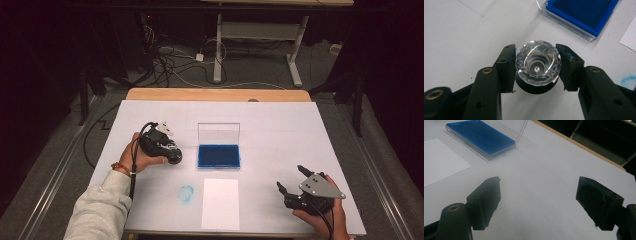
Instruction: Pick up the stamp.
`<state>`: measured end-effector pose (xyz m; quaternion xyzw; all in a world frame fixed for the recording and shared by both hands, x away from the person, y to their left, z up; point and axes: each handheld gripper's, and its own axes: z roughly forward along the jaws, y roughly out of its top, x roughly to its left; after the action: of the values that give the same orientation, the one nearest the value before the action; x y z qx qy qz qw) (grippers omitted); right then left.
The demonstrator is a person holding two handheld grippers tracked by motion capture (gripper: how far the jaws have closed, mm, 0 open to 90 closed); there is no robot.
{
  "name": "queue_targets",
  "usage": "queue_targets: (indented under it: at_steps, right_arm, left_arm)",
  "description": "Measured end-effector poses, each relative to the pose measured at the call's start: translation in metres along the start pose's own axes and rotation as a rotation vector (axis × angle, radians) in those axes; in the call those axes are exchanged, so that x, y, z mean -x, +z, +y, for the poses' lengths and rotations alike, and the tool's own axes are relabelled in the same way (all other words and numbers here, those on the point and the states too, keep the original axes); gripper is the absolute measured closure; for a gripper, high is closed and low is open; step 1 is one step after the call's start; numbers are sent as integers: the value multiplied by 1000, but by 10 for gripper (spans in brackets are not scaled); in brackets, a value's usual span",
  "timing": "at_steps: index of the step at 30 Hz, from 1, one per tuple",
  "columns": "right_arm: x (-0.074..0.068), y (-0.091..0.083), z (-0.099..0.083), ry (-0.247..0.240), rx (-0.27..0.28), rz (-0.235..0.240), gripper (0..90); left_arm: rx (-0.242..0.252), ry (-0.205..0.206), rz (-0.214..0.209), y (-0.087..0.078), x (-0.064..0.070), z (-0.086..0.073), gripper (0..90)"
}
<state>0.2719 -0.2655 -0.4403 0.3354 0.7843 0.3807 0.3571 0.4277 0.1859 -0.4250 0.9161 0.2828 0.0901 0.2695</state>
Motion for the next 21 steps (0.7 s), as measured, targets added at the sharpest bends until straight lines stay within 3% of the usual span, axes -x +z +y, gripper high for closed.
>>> queue_targets:
  at_steps: [19, 21]
  right_arm:
    - [0, 1, 0, 2, 0, 3, 202]
    - [1, 1, 0, -1, -1, 4, 202]
  left_arm:
    - [4, 7, 21, -1, 2, 0, 546]
    - [24, 19, 37, -2, 4, -1, 547]
